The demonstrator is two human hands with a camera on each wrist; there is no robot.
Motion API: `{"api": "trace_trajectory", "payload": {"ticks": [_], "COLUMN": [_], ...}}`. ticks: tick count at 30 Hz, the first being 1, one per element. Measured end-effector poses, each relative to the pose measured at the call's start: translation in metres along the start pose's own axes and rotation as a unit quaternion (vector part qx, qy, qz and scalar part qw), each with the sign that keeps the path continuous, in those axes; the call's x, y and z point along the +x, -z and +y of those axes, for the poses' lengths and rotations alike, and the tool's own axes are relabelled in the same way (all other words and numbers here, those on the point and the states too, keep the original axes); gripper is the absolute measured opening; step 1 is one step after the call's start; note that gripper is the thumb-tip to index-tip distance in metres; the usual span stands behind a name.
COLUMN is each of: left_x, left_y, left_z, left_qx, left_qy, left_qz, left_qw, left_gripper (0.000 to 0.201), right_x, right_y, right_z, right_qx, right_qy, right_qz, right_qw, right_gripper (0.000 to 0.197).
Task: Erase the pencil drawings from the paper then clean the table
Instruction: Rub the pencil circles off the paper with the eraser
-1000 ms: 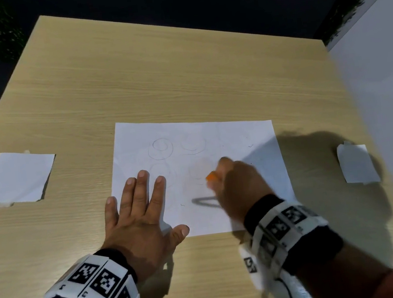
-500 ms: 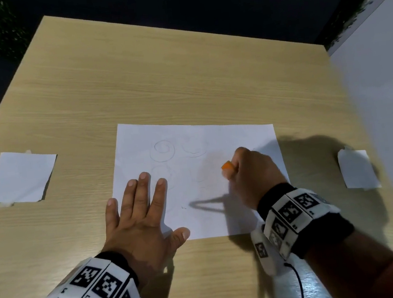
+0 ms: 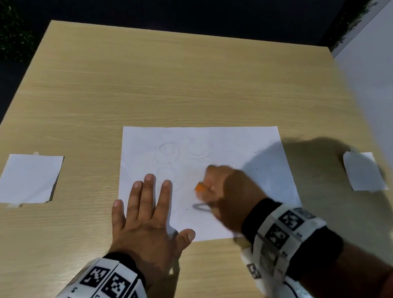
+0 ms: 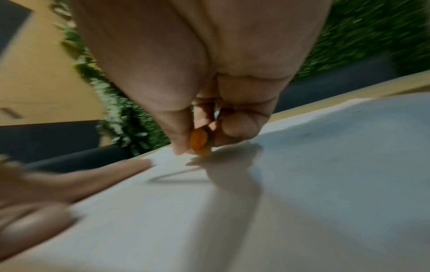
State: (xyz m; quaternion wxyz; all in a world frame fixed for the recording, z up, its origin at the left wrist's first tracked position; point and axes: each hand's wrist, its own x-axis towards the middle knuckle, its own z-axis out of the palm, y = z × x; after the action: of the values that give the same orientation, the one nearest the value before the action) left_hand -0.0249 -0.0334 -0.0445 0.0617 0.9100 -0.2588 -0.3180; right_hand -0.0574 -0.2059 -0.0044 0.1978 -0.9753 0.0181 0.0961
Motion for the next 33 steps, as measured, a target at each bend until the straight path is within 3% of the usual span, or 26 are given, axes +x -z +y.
{"api": "trace_trajectory", "payload": {"ticks": [2, 4, 7, 8, 10, 13, 16, 18, 19, 20, 22, 27, 29, 33], "left_x": [0.0, 0.0, 0.0, 0.0, 0.001, 0.0, 0.0, -0.001, -0.001, 0.0, -0.001, 0.0, 0.0, -0.001], "left_y": [0.001, 0.001, 0.001, 0.0, -0.001, -0.001, 0.0, 0.001, 0.0, 0.0, 0.0, -0.001, 0.0, 0.0], "left_z": [0.002, 0.002, 0.0, -0.002, -0.001, 0.001, 0.001, -0.001, -0.001, -0.001, -0.002, -0.001, -0.001, -0.002], "left_qx": [0.01, 0.007, -0.003, -0.003, 0.0, 0.009, 0.006, -0.003, -0.003, -0.004, -0.002, -0.002, -0.005, -0.022], "left_qy": [0.006, 0.005, -0.002, -0.004, -0.002, 0.004, 0.001, -0.004, -0.007, -0.008, -0.01, -0.009, -0.011, -0.022], "left_qz": [-0.003, -0.005, -0.007, -0.006, -0.008, -0.005, -0.002, -0.002, -0.004, -0.003, 0.0, 0.019, 0.022, 0.026], "left_qw": [1.0, 1.0, 1.0, 1.0, 1.0, 1.0, 1.0, 1.0, 1.0, 1.0, 1.0, 1.0, 1.0, 0.999], "left_gripper": [0.099, 0.096, 0.091, 0.091, 0.091, 0.096, 0.095, 0.091, 0.091, 0.092, 0.094, 0.09, 0.089, 0.09], "right_x": [-0.002, 0.003, 0.021, 0.022, 0.018, -0.001, 0.0, 0.009, 0.013, 0.016, 0.017, 0.009, 0.01, 0.015], "right_y": [-0.007, -0.013, 0.0, 0.008, 0.007, -0.011, -0.016, -0.004, 0.003, 0.011, 0.018, 0.001, -0.003, 0.012], "right_z": [-0.018, -0.012, 0.022, 0.03, 0.025, -0.014, -0.008, 0.01, 0.022, 0.033, 0.045, 0.002, 0.003, 0.04], "right_qx": [0.095, 0.12, 0.074, 0.031, 0.028, 0.078, 0.156, 0.191, 0.139, 0.082, 0.012, 0.029, 0.019, 0.033], "right_qy": [0.008, -0.017, -0.128, -0.133, -0.113, 0.004, -0.041, -0.138, -0.184, -0.195, -0.199, -0.066, -0.055, -0.226], "right_qz": [-0.057, -0.059, 0.008, 0.031, 0.031, -0.019, -0.056, -0.041, -0.025, 0.005, 0.002, -0.078, -0.081, 0.002], "right_qw": [0.994, 0.991, 0.989, 0.99, 0.993, 0.997, 0.985, 0.971, 0.973, 0.977, 0.98, 0.994, 0.995, 0.974], "right_gripper": [0.012, 0.014, 0.023, 0.022, 0.015, 0.015, 0.025, 0.025, 0.021, 0.021, 0.026, 0.018, 0.017, 0.028]}}
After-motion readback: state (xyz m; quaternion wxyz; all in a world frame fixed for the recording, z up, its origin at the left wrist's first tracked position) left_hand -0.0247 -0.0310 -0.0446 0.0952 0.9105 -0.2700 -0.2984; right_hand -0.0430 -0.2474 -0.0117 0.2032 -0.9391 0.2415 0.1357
